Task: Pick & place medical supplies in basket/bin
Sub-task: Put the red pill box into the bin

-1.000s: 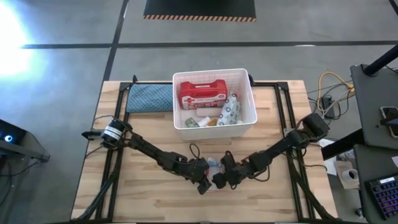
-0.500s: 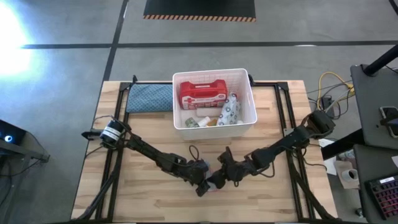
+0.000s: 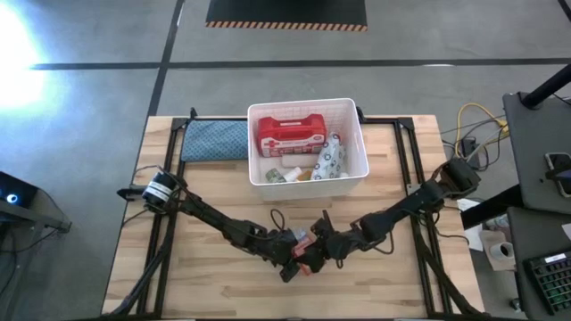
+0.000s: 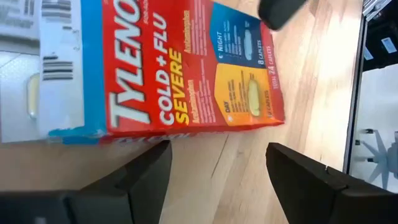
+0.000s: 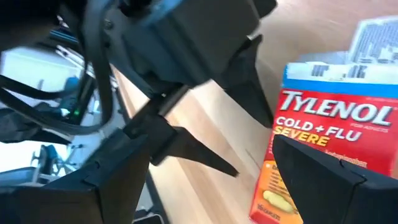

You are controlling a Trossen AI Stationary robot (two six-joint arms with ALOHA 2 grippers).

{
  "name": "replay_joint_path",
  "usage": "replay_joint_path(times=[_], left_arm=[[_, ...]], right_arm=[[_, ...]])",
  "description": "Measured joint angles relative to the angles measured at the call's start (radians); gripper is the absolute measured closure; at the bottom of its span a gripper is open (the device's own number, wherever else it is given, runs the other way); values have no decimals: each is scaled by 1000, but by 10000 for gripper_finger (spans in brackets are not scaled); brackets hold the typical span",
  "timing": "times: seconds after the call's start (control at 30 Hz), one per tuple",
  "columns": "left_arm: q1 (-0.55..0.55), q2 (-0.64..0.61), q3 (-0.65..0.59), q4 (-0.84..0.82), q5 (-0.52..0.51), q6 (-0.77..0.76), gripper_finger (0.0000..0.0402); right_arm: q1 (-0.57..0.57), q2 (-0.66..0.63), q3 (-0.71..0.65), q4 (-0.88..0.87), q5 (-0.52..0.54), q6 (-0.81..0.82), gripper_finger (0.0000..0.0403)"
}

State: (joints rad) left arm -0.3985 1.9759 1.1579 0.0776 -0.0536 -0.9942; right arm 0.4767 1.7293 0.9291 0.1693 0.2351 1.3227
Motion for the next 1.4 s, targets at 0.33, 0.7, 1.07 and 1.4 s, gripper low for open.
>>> replay_joint_path(times=[0.33,0.7,1.07,1.4], left_arm=[[-2,0,-1,1,-7,16,160],[-7,-1,-2,26,-32,-13,160],[-22,25,1,41,-44,-100,160],[-25,29,1,34,-59,-104,160]], right_arm=[[28,-88,-1,-453,1,154,77],[-9,-12,-45,-276,-87,133,77],[-13,51,-43,-243,-103,114,77],[-11,57,-46,-115,-131,46,77]])
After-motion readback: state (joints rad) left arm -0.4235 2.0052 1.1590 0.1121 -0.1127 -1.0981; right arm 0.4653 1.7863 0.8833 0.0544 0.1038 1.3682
